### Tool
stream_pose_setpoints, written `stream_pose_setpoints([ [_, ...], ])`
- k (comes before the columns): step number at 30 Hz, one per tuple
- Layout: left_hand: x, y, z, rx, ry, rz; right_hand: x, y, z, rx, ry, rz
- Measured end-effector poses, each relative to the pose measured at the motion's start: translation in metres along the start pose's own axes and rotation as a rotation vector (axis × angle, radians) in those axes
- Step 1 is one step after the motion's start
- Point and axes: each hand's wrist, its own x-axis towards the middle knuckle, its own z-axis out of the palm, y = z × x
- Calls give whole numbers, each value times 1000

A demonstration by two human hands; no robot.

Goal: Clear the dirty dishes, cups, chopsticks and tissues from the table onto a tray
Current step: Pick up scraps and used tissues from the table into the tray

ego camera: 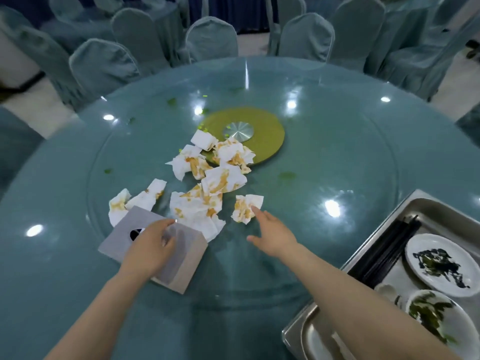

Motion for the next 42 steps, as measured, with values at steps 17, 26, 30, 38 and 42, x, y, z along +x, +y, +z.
stream_pose_setpoints([
  [17, 99, -28, 10, 33, 39, -172, 79, 21, -15, -19, 37, -65],
  [26, 114, -61, 26, 121, -369, -158, 99, 9, -20, -221, -123, -238],
  [30, 112, -51, 40, 292, -392, 14, 100, 17, -16, -345, -57, -182],
  [38, 104, -21, 62, 332, -481, 214, 68, 51, -39, 24, -56, -73],
  [42, 100, -3, 78, 239, -389, 188, 48, 59, -53, 246, -45, -62],
])
